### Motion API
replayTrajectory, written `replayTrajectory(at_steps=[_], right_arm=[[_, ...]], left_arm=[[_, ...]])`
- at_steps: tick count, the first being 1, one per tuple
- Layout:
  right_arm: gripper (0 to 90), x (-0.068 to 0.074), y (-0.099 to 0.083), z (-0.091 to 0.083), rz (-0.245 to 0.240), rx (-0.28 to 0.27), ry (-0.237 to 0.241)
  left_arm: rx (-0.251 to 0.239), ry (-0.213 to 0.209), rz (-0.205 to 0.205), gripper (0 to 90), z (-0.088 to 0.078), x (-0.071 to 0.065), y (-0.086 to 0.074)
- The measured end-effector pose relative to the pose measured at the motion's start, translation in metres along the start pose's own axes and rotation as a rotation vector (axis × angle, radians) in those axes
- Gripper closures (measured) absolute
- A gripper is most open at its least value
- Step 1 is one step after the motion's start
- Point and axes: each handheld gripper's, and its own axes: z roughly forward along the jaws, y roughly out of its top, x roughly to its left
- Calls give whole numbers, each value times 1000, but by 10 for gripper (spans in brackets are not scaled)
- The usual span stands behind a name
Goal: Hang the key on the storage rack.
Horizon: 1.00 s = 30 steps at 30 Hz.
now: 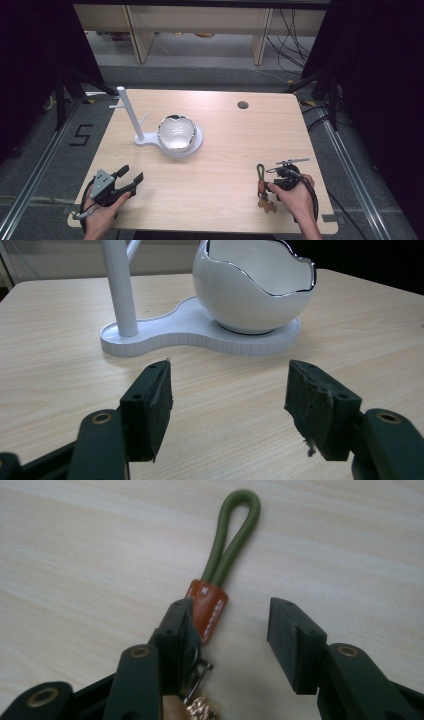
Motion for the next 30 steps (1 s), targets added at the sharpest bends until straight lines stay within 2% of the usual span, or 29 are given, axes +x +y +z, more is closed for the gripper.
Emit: replayTrajectory(at_steps=[2, 3, 5, 6, 10, 11, 12, 16, 18, 22, 24, 25, 30], right_arm=[[530, 1, 1, 0, 3, 17, 0], [527, 5, 2, 0, 9, 57, -5], [526, 5, 2, 1, -4, 60, -16], [523, 9, 4, 1, 5, 87, -13], [516, 17, 8, 2, 13, 124, 0], [517, 18, 9, 2, 17, 132, -8], [520, 22, 12, 2, 43, 162, -12], [524, 26, 17, 5, 57, 189, -28], [525, 25, 18, 6, 45, 193, -29], [532, 28, 21, 9, 58, 216, -41], [532, 27, 22, 11, 32, 205, -46], [532, 29, 24, 11, 56, 219, -52], [530, 32, 29, 17, 65, 239, -85]], left_arm=[[1, 3, 0, 344, 0, 0, 0], [4, 7, 6, 343, 0, -1, 0], [4, 8, 9, 343, 0, -1, 0], [3, 8, 14, 343, 1, -1, 0], [-4, 1, 19, 343, 2, -2, 0], [-4, 1, 19, 343, 2, -2, 0], [-5, 1, 17, 344, 2, -2, 0], [10, 9, 22, 346, 1, -2, 0], [9, 9, 22, 346, 1, -2, 0], [-5, 4, 17, 349, 2, -2, 0], [10, 12, 23, 350, 1, -2, 0], [11, 12, 23, 350, 1, -2, 0], [9, 11, 22, 351, 1, -2, 0]])
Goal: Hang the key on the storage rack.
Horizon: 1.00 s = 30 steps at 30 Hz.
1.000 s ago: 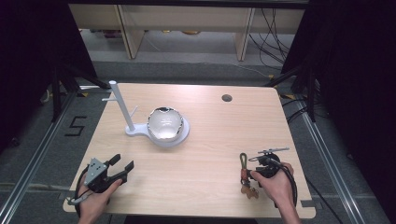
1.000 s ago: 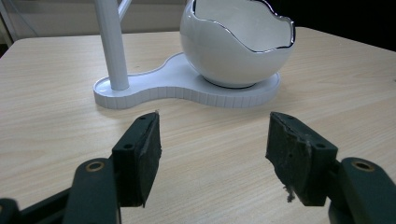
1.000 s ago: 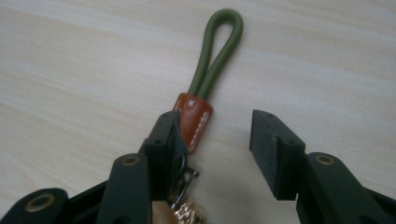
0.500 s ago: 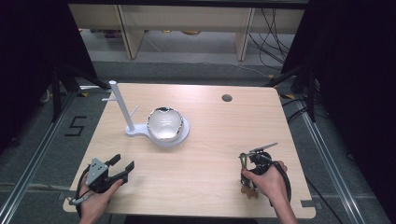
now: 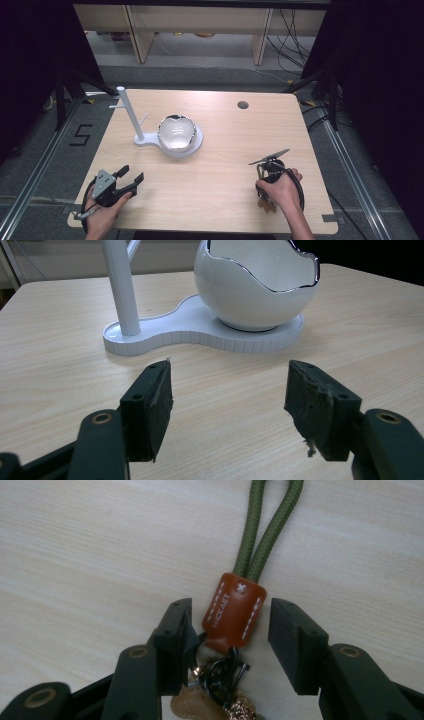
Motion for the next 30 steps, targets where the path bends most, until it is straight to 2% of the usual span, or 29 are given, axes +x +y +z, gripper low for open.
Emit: replayTrajectory(at_steps=[1, 2, 4, 5, 7, 10, 11, 14, 18, 22, 24, 25, 30], right_arm=[[531, 0, 1, 1, -9, 5, -11], [533, 2, 3, 3, 2, 5, -17], [536, 2, 4, 4, 1, 5, -14], [537, 4, 6, 5, 2, 14, -40], [539, 5, 7, 5, -2, 10, -34], [545, 7, 10, 5, 2, 27, -51], [550, 7, 10, 6, -16, 28, -57], [556, 8, 11, 7, -11, 39, -55], [588, 9, 10, 10, -3, 42, -68], [615, 8, 10, 9, -15, 48, -59], [632, 9, 10, 9, 3, 54, -57], [674, 7, 10, 8, -10, 61, -52], [682, 6, 9, 8, -23, 59, -31]], left_arm=[[-4, -2, -1, 351, 0, 0, 0], [-9, -5, -1, 352, 1, 0, 0], [1, 0, 3, 351, 0, 0, 0], [1, 1, 4, 352, 0, 0, 0], [-5, -2, 4, 352, 0, -1, 0], [1, 4, -5, 352, 0, -1, 0], [0, 3, -6, 353, 0, -1, 0], [-12, -2, -7, 353, 1, 0, -1], [0, 5, -1, 352, 0, -1, 0], [-4, 4, -3, 351, 0, -1, 0], [0, 6, -3, 351, 0, -1, 0], [-5, 4, -3, 352, 0, -1, 0], [-2, 6, -1, 352, 0, -1, 0]])
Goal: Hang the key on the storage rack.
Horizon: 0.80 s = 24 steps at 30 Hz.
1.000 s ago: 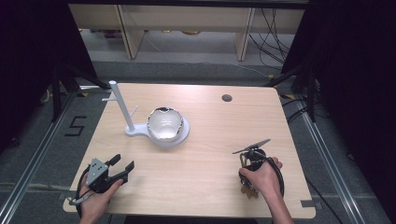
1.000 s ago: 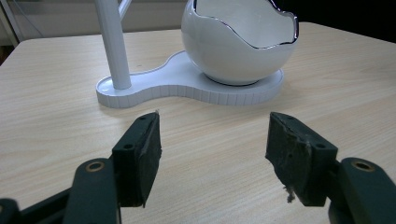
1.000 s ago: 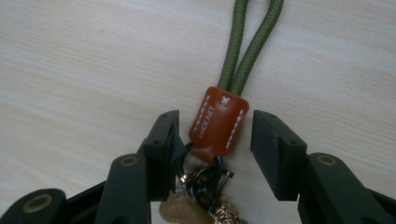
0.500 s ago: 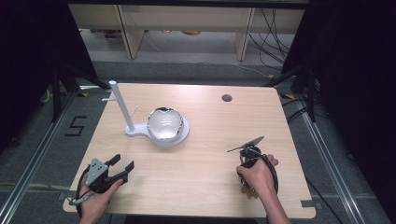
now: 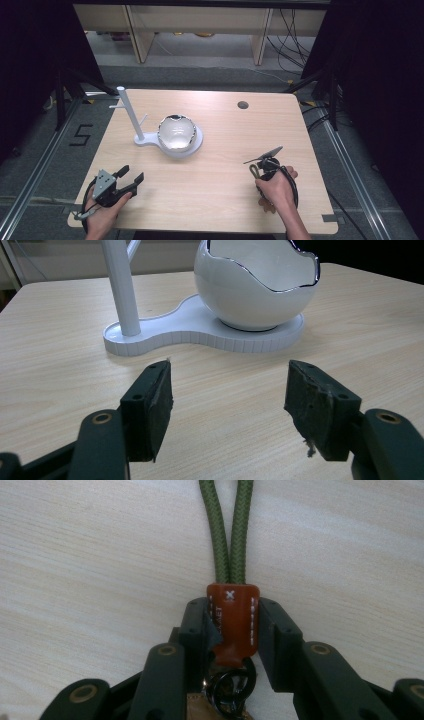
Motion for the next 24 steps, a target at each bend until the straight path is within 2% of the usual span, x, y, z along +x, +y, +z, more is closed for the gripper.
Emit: replayTrajectory(at_steps=[2, 4, 7, 9, 11, 13, 17, 18, 20, 21, 22, 24], right_arm=[[684, 0, -1, 0, 2, -11, -22], [686, 1, -2, -1, 2, -11, -7], [688, 1, -5, -4, -4, -45, -4], [689, 1, -7, -8, -16, -71, 22], [689, 1, -8, -9, -15, -79, 15], [690, 2, -12, -14, -17, -133, 45], [690, 3, -15, -17, -26, -172, 69], [691, 2, -17, -17, -60, -213, 70], [691, 2, -18, -17, -53, -220, 64], [691, 3, -20, -20, -50, -256, 80], [691, 3, -20, -20, -50, -256, 80], [691, 3, -23, -21, -70, -286, 86]], left_arm=[[-9, -3, -3, 352, 1, 0, 0], [-11, -4, -5, 352, 1, 0, 0], [0, -1, 6, 352, 0, 0, 0], [-1, 2, 3, 353, 0, 0, 0], [-1, 3, 1, 353, 0, 0, 0], [-2, 2, 1, 353, 0, 0, 0], [-1, 1, 5, 353, 0, 0, 0], [-1, 1, 5, 353, 0, 0, 0], [-2, 1, 4, 354, 0, 0, 0], [-2, 2, 4, 354, 0, 0, 0], [-2, 2, 3, 354, 0, 0, 0], [-1, 3, 5, 354, 0, 0, 0]])
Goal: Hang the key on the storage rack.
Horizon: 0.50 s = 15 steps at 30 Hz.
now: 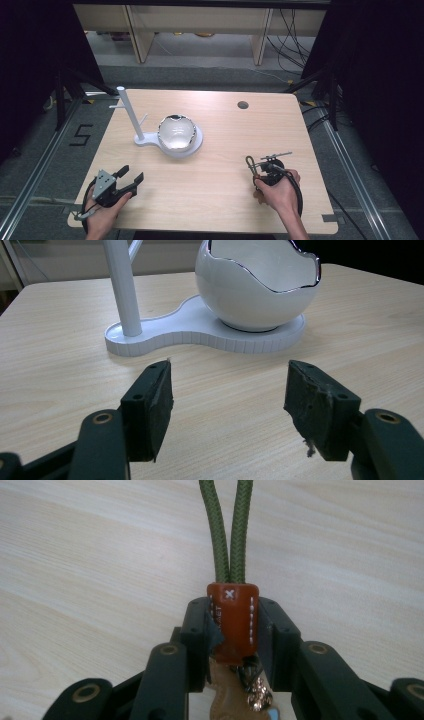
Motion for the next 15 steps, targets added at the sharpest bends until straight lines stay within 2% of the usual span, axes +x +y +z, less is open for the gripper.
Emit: replayTrajectory(at_steps=[2, 3, 4, 5, 6, 8, 9, 10, 12, 14, 15], right_arm=[[691, 1, -1, -1, -10, -25, 28], [691, 3, -3, -2, 13, -30, 2], [691, 1, -4, -1, -27, -66, 9], [691, 3, -4, -2, -17, -75, 17], [691, 2, -6, -5, -28, -104, 27], [691, 2, -6, -5, -33, -119, 25], [691, 3, -8, -8, -44, -156, 28], [691, 3, -8, -8, -44, -156, 28], [691, 3, -10, -9, -41, -184, 60], [691, 4, -12, -10, -42, -207, 61], [691, 4, -13, -10, -43, -235, 69]], left_arm=[[0, 0, 1, 354, 0, 0, 0], [1, 0, 2, 355, 0, 0, 0], [0, 0, 2, 355, 0, 0, 0], [-1, 0, 1, 354, 0, 0, 0], [-1, 1, 1, 354, 0, 0, 0], [-1, 5, -10, 354, 0, -1, 0], [-1, 5, -7, 354, 0, -1, 0], [-1, 5, -7, 354, 0, -1, 0], [0, 5, -6, 354, 0, -1, 0], [-1, 6, -6, 354, 0, -1, 0], [-1, 6, -8, 354, 0, -1, 0]])
